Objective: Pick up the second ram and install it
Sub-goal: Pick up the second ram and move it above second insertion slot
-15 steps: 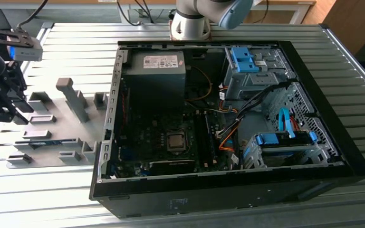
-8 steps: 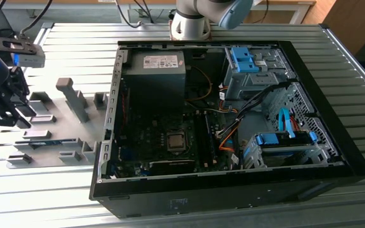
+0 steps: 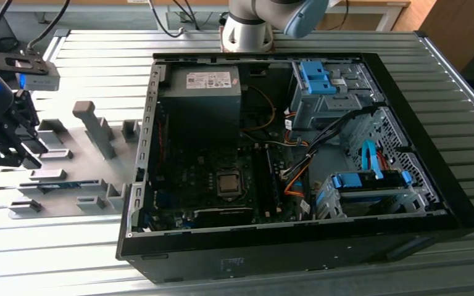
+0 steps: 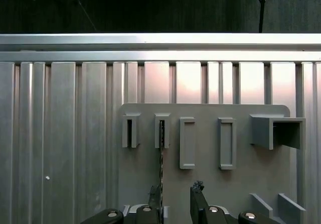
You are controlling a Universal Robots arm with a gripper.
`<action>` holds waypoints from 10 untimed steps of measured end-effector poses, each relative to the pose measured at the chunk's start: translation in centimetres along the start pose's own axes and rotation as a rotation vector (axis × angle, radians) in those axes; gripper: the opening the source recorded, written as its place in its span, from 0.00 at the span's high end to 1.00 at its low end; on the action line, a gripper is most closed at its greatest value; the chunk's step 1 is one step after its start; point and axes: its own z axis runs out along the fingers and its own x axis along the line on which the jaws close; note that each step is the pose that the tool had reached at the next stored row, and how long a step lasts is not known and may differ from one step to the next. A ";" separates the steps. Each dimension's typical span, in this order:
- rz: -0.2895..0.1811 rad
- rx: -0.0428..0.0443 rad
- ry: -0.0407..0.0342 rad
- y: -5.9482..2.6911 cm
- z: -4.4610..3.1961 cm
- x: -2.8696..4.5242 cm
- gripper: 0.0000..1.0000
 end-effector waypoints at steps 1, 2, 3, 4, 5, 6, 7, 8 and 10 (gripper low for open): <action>0.000 0.0001 0.0000 0.00 0.01 0.00 0.63; 0.000 0.0001 -0.0001 0.00 0.01 0.00 0.63; 0.000 0.0001 0.0000 0.00 0.01 0.00 0.63; 0.000 0.0001 -0.0001 0.00 0.03 0.00 0.63; 0.000 0.0003 -0.0003 0.01 0.09 0.01 0.63; 0.000 0.0004 -0.0003 0.03 0.15 0.02 0.63; 0.000 0.0002 -0.0001 0.05 0.22 0.04 0.63; 0.000 0.0001 -0.0001 0.07 0.30 0.05 0.63; 0.000 0.0002 -0.0001 0.08 0.53 0.12 0.63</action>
